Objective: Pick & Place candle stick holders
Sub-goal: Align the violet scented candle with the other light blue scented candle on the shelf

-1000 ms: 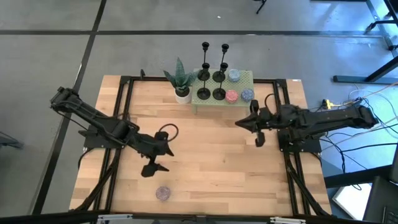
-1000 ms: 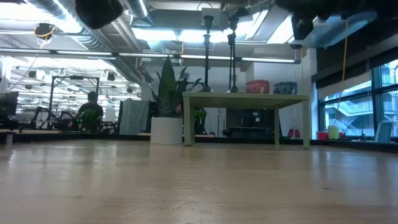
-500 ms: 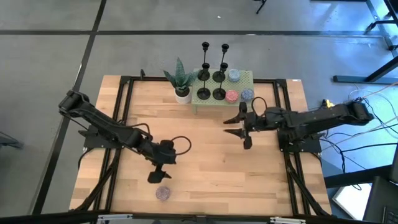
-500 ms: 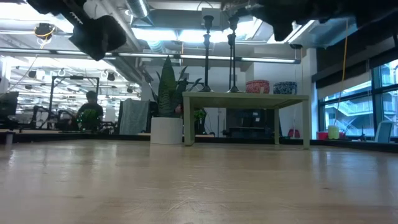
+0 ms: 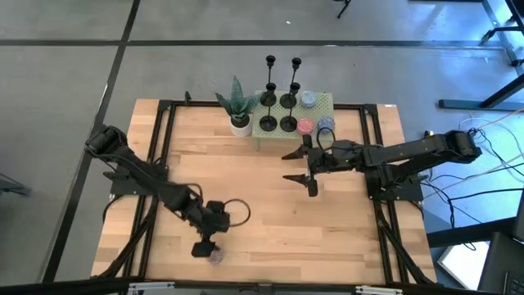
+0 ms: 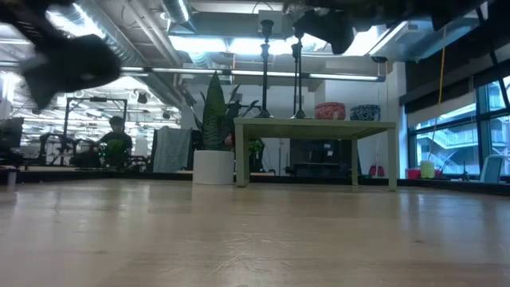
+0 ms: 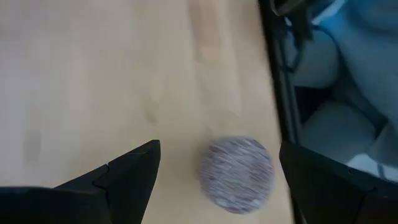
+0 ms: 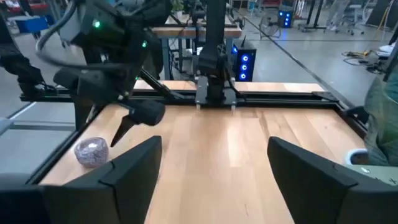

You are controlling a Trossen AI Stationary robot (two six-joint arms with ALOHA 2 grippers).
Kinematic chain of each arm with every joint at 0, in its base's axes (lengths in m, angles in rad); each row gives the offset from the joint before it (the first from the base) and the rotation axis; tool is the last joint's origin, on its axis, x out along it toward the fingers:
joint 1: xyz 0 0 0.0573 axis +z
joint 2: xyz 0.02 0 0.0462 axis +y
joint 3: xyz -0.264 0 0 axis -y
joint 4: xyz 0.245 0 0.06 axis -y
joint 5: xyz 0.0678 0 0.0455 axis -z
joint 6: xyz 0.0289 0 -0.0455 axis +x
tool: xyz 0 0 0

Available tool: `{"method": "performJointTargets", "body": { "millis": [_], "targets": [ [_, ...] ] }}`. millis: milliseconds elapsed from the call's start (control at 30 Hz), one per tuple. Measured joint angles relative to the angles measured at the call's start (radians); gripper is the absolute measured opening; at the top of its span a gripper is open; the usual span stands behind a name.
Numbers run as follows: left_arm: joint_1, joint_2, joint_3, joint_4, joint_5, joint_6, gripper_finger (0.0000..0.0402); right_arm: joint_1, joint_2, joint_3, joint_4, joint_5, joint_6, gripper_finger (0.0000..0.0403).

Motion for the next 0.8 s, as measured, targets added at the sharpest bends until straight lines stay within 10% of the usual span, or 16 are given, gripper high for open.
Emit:
{"method": "performJointTargets", "body": {
  "millis": [800],
  "targets": [
    [-0.248,0.219,0.008,0.09,-0.248,-0.112,0.0327,0.081,0.02,0.0,0.009,-0.06,0.087,0.0299]
  ]
}}
